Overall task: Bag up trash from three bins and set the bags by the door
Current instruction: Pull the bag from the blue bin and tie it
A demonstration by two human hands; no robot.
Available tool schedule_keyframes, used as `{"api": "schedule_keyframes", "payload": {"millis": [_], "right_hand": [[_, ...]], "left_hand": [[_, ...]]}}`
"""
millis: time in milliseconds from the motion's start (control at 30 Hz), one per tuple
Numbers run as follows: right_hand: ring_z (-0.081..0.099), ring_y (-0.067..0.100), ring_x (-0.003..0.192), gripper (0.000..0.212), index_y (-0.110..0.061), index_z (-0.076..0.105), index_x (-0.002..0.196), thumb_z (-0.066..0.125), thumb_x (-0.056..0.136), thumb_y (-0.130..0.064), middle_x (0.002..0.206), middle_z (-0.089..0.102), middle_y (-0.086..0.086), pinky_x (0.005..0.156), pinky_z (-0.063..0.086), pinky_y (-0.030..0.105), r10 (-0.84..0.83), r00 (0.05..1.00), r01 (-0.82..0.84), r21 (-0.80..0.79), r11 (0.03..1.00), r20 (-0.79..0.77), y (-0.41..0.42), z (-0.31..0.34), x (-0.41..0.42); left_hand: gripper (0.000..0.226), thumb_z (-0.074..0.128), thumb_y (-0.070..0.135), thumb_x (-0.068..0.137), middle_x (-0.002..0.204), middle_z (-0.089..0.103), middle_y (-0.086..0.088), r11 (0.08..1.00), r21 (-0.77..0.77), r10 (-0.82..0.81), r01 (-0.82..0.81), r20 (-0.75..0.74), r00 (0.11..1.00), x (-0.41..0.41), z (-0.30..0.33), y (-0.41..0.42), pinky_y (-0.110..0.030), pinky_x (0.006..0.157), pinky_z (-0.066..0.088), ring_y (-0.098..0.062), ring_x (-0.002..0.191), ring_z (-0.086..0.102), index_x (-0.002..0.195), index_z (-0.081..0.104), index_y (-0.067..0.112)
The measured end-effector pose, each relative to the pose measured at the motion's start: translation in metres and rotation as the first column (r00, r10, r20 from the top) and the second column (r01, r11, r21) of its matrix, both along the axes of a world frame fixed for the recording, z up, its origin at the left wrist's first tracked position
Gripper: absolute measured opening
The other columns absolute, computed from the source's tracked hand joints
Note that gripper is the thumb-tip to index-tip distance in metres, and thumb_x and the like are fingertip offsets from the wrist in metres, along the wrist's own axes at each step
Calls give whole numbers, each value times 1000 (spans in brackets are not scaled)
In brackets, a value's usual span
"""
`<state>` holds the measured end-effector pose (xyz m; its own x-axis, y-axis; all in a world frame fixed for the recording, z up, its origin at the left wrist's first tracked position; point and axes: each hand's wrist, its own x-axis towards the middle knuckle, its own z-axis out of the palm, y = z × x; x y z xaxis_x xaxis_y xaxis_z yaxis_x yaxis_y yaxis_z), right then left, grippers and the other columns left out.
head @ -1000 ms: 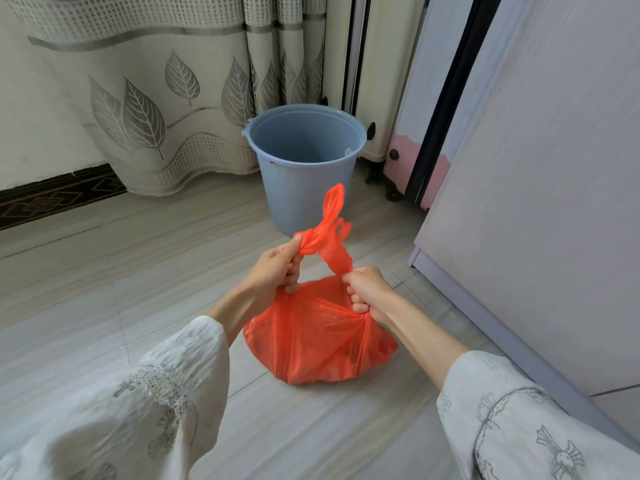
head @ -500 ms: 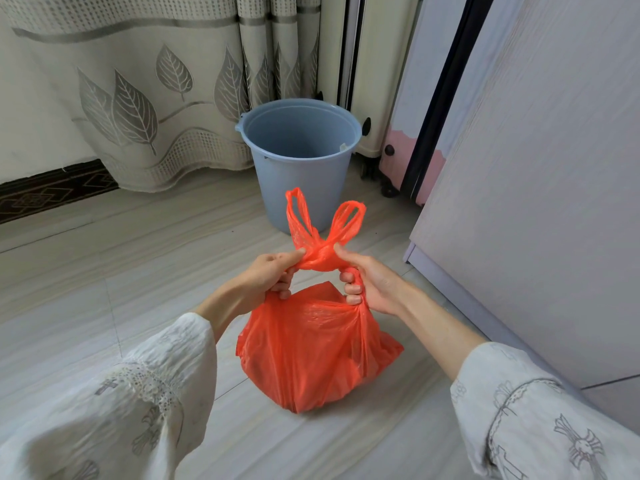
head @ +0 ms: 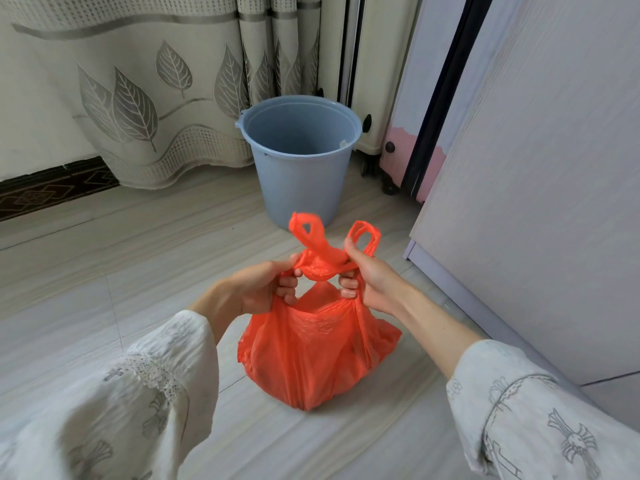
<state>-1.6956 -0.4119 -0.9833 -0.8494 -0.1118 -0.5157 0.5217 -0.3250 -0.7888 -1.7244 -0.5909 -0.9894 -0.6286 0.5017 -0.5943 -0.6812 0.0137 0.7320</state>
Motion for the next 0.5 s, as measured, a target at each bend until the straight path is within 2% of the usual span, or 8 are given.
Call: {"api": "schedule_keyframes", "payload": {"millis": [67,100,167,200,300,367,433,500], "right_hand": [[25,6,39,41,-17,44,60,45,95,-40,48,31,-6,41,21,20,130,989,-118,145,982,-74,3,1,2],[25,6,40,39,-17,48,62,45,95,-36,48,35,-7,43,22,21,193,975,-164,232,959,-108,4,3,2],[30,5,40,32,-18,52,66,47,95,-29,42,42,-13,46,25,22,302,943,-222,409,885,-141,8,8,4],[34,2,39,29,-18,54,67,50,94,-26,39,44,-14,46,28,20,336,932,-234,480,846,-138,9,12,4],[46,-1,47,23,-20,57,69,56,91,-20,50,51,-14,46,37,10,365,922,-223,593,774,-129,11,15,2],[50,-2,50,23,-21,57,70,55,91,-12,57,52,-11,45,38,6,348,924,-193,595,780,-157,11,14,2],[55,-4,59,18,-20,59,81,54,91,-6,68,57,-10,48,41,6,293,937,-148,543,827,-190,9,12,2],[53,1,65,16,-18,59,90,53,91,-4,72,56,-7,51,44,11,251,946,-106,534,839,-206,8,12,2]], "left_hand": [[57,33,39,97,41,38,3,1000,11,6,-6,40,999,-2,-2,-5,-16,42,40,-8,35,35,51,55,14],[59,35,49,93,45,47,-1,999,4,-45,44,53,998,-5,-4,-8,-17,51,46,-11,41,45,52,58,14],[54,54,66,75,79,56,-9,985,-5,-173,173,53,984,-8,-5,-10,-32,83,46,-22,75,55,74,59,12],[57,67,65,64,89,52,-8,975,4,-220,220,41,975,-8,-4,-11,-37,90,42,-24,85,51,84,57,13],[71,86,47,47,90,63,-12,954,21,-298,299,-29,954,-9,-2,-9,-33,78,55,-22,82,60,99,62,5],[79,87,39,47,102,65,-14,940,42,-338,340,-43,940,-8,3,-9,-34,82,57,-25,90,63,110,60,1],[66,86,32,51,96,70,-11,926,23,-376,376,-34,926,-7,8,-8,-32,76,57,-22,85,67,106,62,4],[42,76,14,66,97,71,-10,921,-84,-385,380,-54,921,-4,13,-3,-30,78,57,-20,86,69,105,61,5]]}}
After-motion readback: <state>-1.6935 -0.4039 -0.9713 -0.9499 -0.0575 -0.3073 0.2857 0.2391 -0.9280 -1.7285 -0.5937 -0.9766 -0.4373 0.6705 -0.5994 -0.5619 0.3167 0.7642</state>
